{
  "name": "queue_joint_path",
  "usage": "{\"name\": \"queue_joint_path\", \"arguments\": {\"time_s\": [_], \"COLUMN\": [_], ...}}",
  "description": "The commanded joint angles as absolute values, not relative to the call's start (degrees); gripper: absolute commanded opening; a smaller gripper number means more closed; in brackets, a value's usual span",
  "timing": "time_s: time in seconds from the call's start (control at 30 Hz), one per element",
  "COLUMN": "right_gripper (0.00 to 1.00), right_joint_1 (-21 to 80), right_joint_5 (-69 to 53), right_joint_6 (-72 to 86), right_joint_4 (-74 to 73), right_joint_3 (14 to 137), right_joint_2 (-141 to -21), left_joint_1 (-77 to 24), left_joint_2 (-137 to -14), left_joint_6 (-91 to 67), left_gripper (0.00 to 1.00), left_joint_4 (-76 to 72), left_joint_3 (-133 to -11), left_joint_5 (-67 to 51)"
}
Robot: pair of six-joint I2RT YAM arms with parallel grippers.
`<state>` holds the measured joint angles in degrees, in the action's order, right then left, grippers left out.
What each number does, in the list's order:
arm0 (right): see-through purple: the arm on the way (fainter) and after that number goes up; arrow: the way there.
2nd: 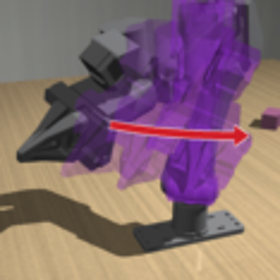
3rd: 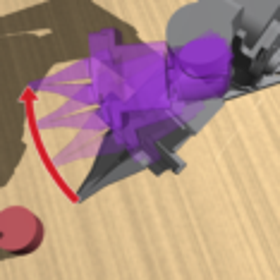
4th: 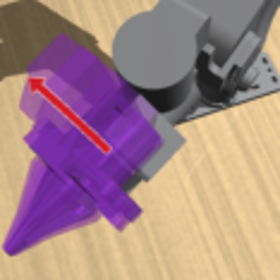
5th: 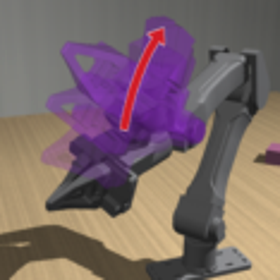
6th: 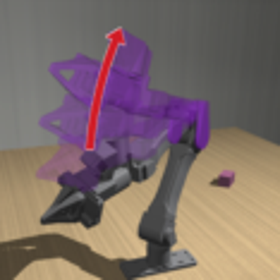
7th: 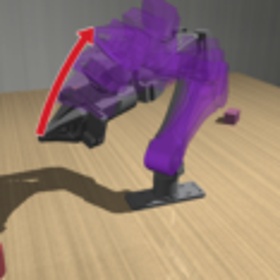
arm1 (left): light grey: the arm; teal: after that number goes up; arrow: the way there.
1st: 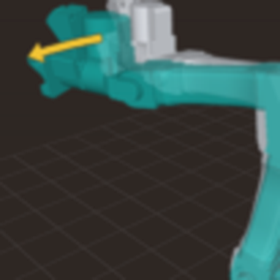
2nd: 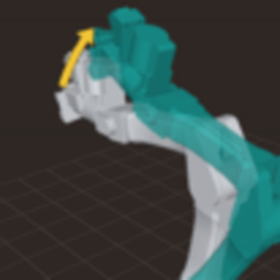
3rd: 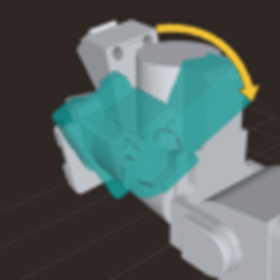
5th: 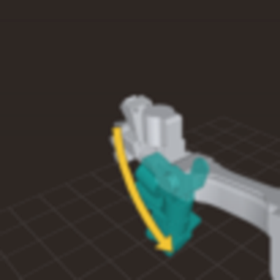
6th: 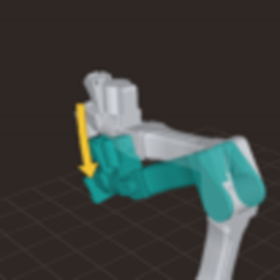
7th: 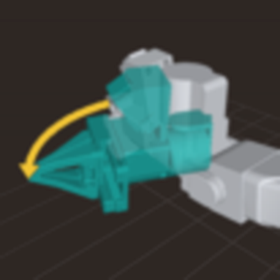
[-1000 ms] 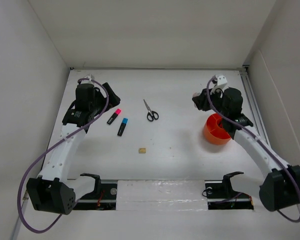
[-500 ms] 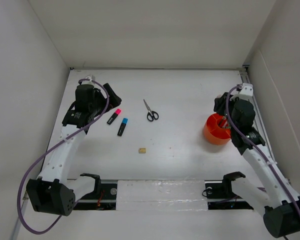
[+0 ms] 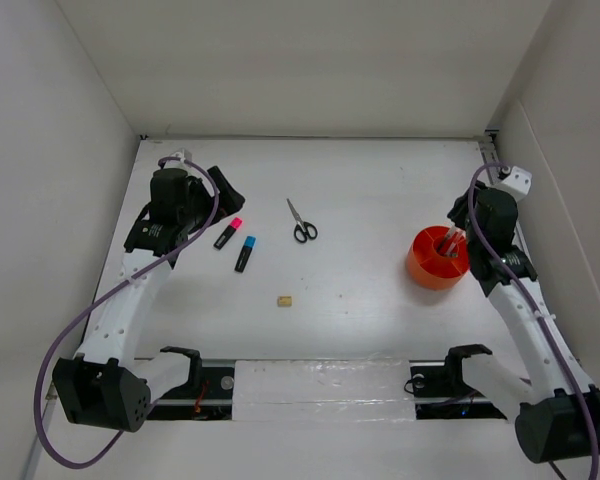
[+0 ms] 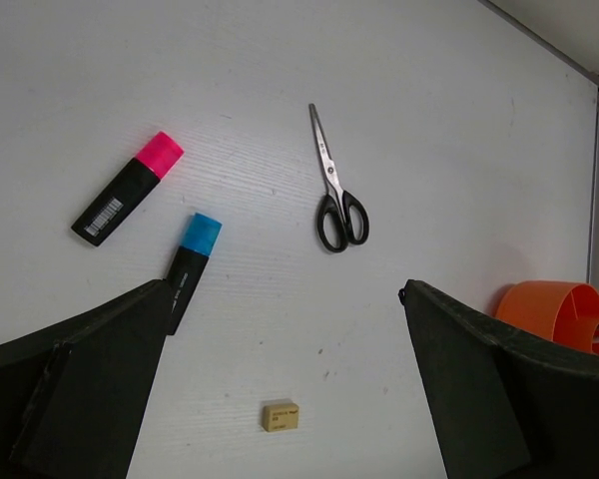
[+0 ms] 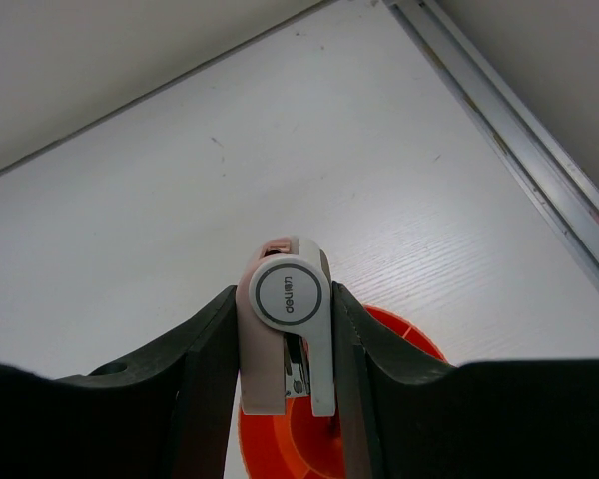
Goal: Sort the stationery into containers
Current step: Place the stationery into the container
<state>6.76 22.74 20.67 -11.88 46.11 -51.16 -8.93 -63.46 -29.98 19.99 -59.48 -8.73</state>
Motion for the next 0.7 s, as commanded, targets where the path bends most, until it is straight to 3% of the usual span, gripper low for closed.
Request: {"name": "queue_joint_path", "arguments": {"time_s": [0.0, 0.4, 0.57, 0.67], "right_gripper": [0.0, 0.0, 0.0, 0.0], "right_joint_1": [4.14, 2.9, 2.9, 6.14], "right_joint_5": [22.76, 18.28, -0.41, -2.55], "right_joint_6": [22.76, 23.38, 18.82, 16.79], "right_joint_4": [-12.48, -12.66, -5.81, -6.33], "right_joint_3": [51.75, 49.58, 43.34, 43.94], "right_joint_2": [-54.48, -49.77, -45.97, -49.21], "left_joint_1": [-8.88, -8.88, -8.88, -8.88], "left_joint_2": [-62.05, -62.05, -62.05, -62.58], "left_joint_6": [-28.57, -28.56, -28.56, -28.56], "left_gripper": [0.99, 0.99, 0.99, 0.99], "left_joint_4": [17.84, 17.84, 17.31, 17.31], "left_joint_3": [-58.97, -58.97, -58.45, -58.45], "left_joint_5": [-10.11, -11.25, -12.39, -12.39]}}
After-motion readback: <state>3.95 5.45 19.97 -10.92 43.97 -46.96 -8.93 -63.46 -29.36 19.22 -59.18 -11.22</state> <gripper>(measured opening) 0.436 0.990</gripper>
